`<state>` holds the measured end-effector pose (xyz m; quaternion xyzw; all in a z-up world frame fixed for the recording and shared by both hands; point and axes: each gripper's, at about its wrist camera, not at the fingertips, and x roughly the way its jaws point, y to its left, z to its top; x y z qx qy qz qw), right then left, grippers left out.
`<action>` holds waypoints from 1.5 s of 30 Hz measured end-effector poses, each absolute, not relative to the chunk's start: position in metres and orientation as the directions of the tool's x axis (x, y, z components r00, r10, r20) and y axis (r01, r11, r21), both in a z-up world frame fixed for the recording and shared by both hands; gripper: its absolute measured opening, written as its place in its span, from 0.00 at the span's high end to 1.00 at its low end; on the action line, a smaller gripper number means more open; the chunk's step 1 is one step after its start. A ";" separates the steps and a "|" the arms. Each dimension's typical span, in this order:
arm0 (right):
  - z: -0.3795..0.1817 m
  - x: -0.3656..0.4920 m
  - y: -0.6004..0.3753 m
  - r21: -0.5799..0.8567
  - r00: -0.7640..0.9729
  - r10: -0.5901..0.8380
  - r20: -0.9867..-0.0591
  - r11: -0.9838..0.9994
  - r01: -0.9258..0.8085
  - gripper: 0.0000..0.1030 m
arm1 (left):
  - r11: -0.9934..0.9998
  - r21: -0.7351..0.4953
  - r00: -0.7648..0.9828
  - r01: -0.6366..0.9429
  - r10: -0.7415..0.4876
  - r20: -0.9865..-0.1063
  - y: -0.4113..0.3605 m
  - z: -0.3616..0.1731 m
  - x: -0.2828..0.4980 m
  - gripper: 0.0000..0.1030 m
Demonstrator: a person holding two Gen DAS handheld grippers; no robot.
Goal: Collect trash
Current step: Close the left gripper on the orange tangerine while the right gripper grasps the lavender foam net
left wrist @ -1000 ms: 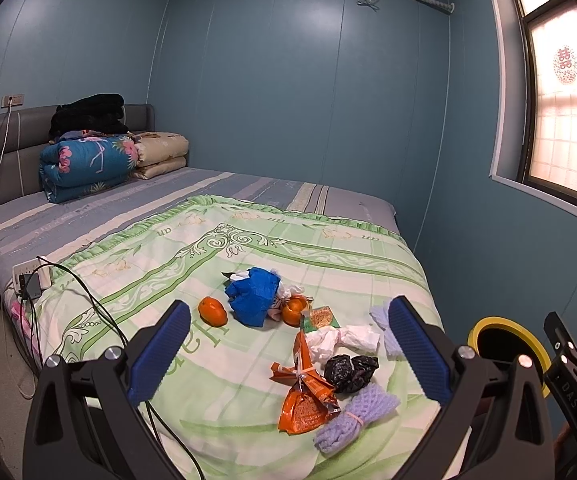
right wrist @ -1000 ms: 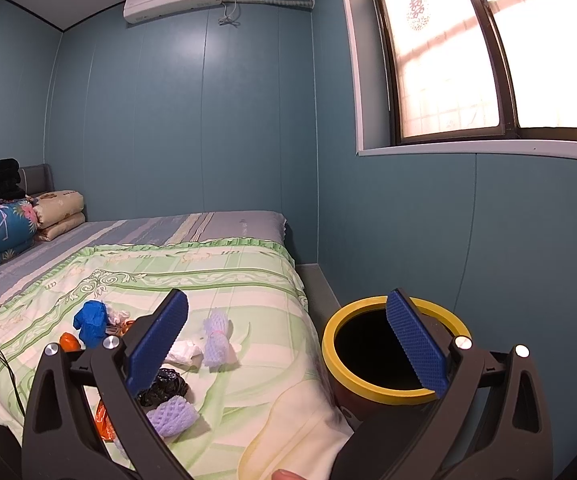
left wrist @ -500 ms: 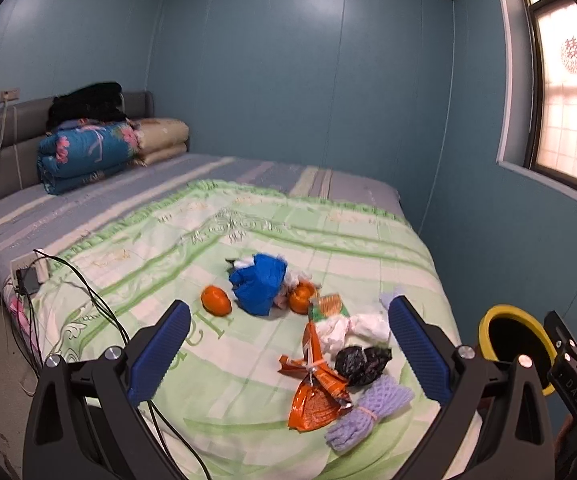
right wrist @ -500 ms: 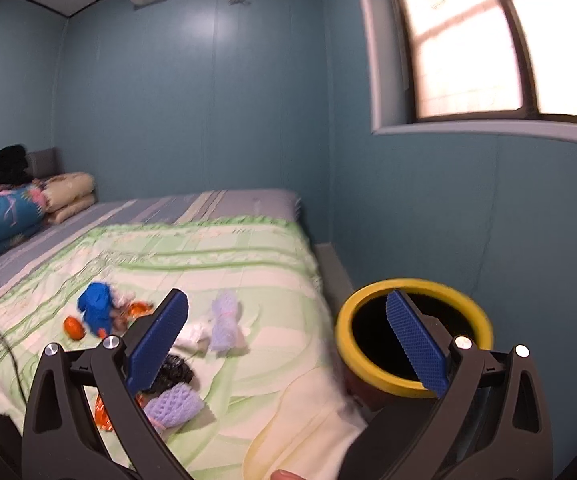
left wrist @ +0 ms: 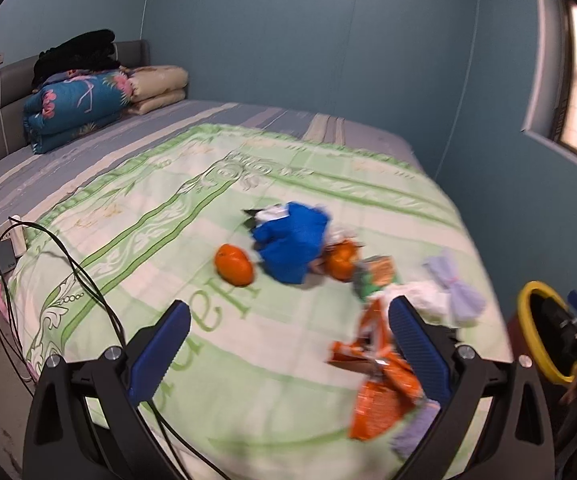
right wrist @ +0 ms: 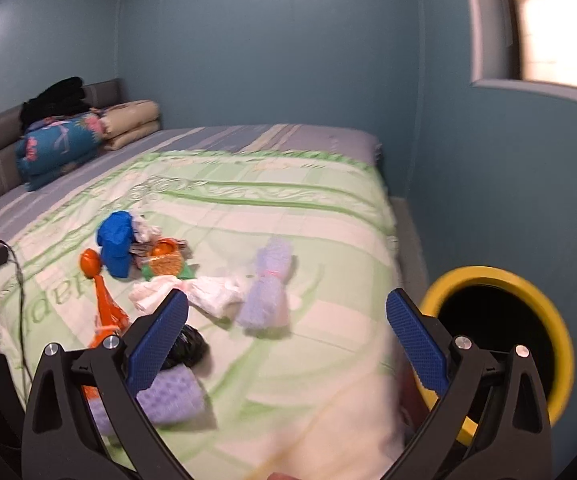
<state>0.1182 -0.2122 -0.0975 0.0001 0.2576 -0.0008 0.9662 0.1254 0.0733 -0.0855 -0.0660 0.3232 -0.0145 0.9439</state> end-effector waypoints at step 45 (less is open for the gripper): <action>-0.194 0.314 -0.207 -0.029 0.612 -0.001 -0.791 0.999 -0.036 0.57 | 0.979 -0.190 0.580 -0.077 -0.111 -0.807 0.134 -0.203 0.320 0.61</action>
